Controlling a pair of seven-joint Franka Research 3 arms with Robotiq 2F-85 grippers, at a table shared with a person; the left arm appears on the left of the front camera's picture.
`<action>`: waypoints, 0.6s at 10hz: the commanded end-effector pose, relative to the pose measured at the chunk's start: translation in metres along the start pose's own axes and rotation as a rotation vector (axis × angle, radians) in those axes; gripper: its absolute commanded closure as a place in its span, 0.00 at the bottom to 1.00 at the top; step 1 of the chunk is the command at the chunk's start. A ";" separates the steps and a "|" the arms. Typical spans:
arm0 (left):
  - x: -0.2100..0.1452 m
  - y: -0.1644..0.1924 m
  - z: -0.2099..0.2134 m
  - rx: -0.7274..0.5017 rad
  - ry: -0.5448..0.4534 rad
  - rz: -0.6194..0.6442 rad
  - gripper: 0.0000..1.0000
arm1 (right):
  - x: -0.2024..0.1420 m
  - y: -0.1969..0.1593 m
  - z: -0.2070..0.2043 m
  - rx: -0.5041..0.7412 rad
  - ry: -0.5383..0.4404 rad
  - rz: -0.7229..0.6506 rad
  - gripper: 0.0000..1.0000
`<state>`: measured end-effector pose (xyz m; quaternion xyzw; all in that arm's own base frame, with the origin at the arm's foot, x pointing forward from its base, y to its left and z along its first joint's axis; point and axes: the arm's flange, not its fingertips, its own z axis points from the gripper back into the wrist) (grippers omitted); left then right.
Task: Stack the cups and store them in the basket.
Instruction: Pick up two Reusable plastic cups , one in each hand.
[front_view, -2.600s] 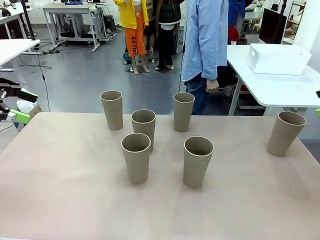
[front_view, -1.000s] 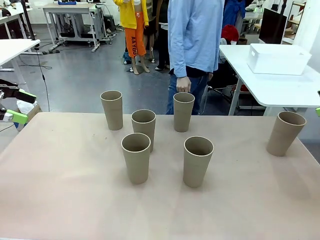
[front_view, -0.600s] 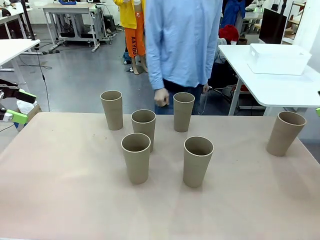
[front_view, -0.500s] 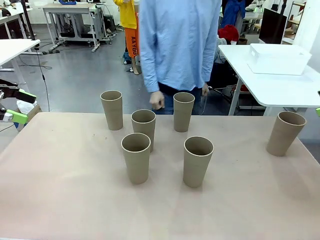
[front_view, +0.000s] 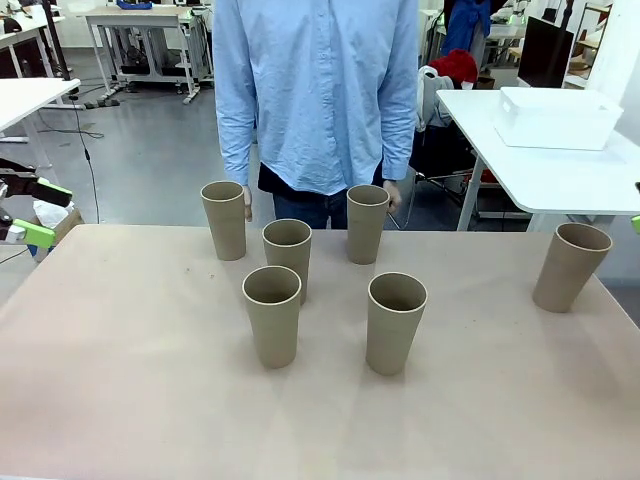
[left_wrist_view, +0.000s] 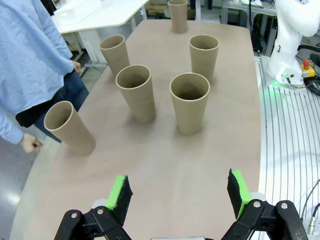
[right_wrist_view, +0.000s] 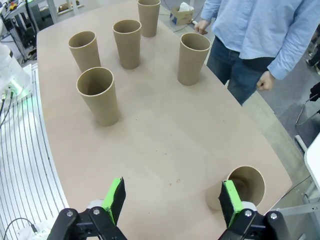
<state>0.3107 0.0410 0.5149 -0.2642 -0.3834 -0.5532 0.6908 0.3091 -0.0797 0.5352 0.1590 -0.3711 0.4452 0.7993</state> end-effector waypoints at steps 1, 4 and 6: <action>0.000 0.001 0.000 -0.003 -0.027 -0.020 0.00 | 0.000 -0.002 0.001 0.010 -0.020 0.017 0.00; 0.000 0.001 0.000 -0.003 -0.027 -0.020 0.00 | 0.000 -0.002 0.001 0.010 -0.020 0.017 0.00; 0.000 0.001 0.000 -0.003 -0.027 -0.020 0.00 | 0.000 -0.002 0.001 0.010 -0.020 0.017 0.00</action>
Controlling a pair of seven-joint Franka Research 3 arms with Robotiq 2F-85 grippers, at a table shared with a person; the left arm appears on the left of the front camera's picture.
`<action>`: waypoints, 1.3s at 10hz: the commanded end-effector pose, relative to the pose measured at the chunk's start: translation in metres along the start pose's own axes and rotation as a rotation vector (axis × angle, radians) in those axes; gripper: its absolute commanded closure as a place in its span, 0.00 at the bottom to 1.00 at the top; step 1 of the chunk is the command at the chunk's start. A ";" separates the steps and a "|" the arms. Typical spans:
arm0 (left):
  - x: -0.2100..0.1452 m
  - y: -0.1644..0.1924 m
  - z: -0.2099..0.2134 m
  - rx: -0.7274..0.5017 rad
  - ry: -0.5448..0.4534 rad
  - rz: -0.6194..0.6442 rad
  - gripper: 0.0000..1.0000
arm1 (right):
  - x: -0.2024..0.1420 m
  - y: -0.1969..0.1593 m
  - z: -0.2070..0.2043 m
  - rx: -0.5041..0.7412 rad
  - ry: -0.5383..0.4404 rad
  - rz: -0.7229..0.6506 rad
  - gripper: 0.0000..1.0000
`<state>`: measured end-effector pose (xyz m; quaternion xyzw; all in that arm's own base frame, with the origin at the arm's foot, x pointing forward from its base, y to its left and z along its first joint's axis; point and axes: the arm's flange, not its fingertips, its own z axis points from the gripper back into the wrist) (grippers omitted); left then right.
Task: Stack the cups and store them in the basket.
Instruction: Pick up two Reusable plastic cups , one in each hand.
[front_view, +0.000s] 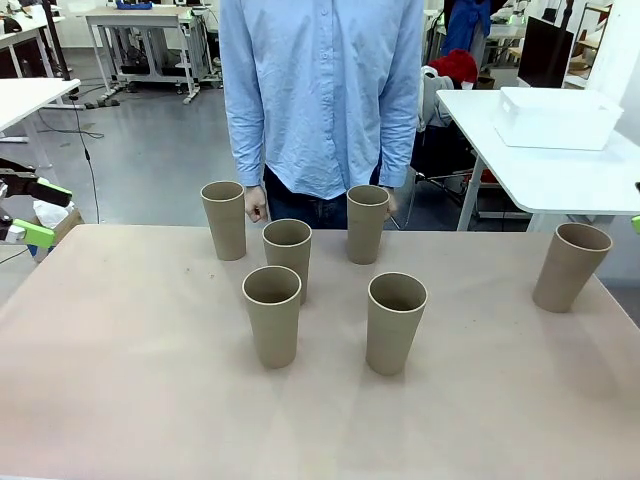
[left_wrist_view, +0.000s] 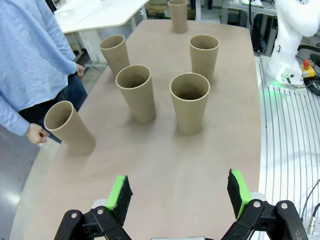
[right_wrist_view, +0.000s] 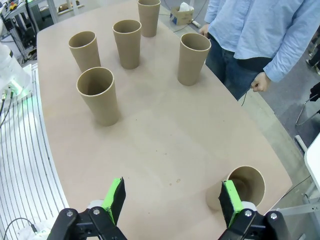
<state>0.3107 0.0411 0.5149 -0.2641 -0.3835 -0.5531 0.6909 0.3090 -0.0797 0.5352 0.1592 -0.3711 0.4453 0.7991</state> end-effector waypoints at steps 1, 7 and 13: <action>0.000 0.001 0.000 -0.003 -0.027 -0.020 0.00 | 0.000 -0.002 0.001 0.009 -0.020 0.017 0.00; 0.000 0.001 0.000 -0.003 -0.027 -0.020 0.00 | 0.000 -0.002 0.001 0.009 -0.020 0.017 0.00; 0.000 0.001 0.000 -0.003 -0.027 -0.020 0.00 | 0.000 -0.002 0.001 0.009 -0.020 0.017 0.00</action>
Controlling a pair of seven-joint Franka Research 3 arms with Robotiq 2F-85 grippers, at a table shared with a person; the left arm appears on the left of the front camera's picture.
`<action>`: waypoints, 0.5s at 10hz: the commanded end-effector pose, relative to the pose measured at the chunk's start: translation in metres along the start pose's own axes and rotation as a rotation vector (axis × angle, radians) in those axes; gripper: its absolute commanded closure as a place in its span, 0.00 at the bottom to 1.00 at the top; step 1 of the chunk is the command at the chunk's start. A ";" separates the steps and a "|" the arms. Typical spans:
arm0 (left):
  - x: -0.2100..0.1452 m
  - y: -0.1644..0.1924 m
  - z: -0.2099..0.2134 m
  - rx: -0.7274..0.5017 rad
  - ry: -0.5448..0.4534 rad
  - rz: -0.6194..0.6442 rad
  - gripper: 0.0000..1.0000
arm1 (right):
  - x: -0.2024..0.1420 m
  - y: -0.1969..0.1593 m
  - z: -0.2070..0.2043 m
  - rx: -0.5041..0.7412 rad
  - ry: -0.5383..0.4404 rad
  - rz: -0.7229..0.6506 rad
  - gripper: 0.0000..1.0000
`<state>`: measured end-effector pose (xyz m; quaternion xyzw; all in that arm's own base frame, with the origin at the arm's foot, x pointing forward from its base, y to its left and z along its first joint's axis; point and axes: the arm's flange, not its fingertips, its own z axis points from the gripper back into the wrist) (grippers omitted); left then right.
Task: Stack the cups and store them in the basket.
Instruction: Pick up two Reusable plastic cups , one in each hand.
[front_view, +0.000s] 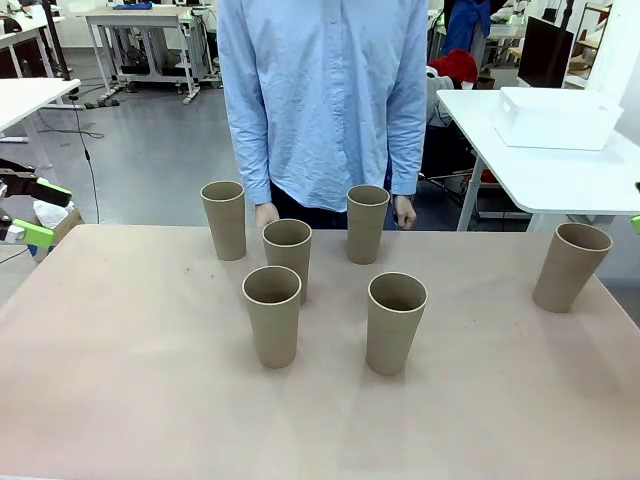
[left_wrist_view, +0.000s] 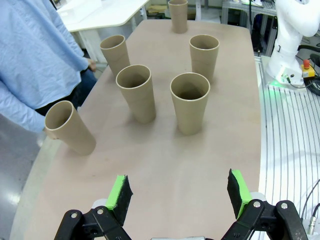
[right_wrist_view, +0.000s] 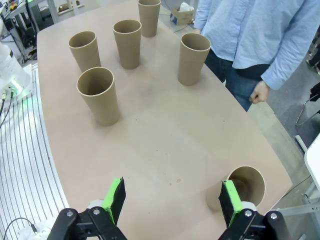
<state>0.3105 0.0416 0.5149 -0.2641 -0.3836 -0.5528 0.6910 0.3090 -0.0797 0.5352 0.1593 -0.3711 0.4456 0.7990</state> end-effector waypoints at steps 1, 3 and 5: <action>0.001 0.002 0.000 -0.003 -0.027 -0.020 0.00 | 0.000 -0.002 0.001 0.009 -0.019 0.016 0.00; 0.001 0.002 0.000 -0.003 -0.027 -0.020 0.00 | 0.000 -0.002 0.001 0.009 -0.019 0.016 0.00; 0.000 0.000 0.000 0.000 0.000 0.000 0.00 | 0.000 0.000 0.000 0.000 0.000 0.000 0.00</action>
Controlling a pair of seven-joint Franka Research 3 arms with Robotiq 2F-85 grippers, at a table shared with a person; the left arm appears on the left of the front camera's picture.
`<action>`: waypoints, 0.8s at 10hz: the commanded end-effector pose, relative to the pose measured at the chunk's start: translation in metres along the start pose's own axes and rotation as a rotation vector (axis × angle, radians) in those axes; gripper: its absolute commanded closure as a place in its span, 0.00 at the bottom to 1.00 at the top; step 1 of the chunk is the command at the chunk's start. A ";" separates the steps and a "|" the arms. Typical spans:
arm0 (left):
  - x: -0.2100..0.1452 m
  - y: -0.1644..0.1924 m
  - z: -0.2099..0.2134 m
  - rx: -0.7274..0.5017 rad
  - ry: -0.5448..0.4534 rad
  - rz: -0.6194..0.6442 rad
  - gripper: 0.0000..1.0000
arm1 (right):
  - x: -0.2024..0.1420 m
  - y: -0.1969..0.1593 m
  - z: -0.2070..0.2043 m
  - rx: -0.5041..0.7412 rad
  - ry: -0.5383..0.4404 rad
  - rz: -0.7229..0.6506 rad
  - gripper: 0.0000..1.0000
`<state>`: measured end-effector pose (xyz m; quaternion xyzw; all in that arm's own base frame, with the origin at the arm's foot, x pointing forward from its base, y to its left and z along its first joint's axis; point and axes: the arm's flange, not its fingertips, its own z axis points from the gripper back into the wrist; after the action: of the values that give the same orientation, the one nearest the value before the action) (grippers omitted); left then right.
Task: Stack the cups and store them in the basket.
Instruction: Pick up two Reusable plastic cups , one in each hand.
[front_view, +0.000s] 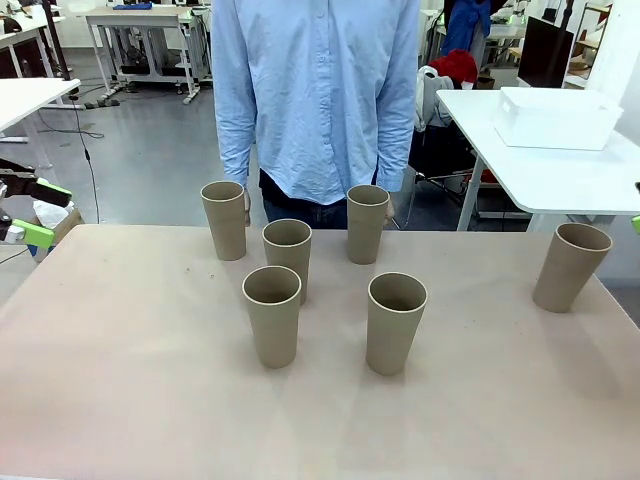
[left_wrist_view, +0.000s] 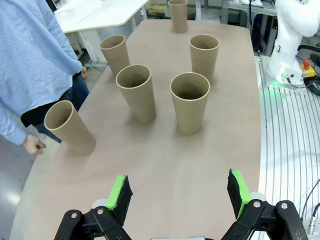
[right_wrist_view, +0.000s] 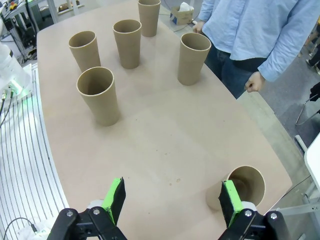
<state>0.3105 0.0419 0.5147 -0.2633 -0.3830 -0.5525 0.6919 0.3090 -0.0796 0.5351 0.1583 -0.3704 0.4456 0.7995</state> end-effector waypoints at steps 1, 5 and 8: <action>0.009 0.036 -0.013 -0.079 -0.024 0.003 0.00 | 0.024 -0.036 -0.003 0.059 -0.007 -0.024 0.00; 0.025 0.156 -0.070 -0.260 -0.105 0.043 0.00 | 0.064 -0.158 -0.015 0.205 -0.066 -0.032 0.00; -0.012 0.221 -0.100 -0.249 -0.228 -0.058 0.00 | 0.028 -0.220 -0.023 0.303 -0.151 -0.003 0.00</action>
<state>0.5354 0.0170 0.4616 -0.3879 -0.3698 -0.5709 0.6220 0.4914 -0.1467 0.5617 0.2853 -0.3601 0.4681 0.7549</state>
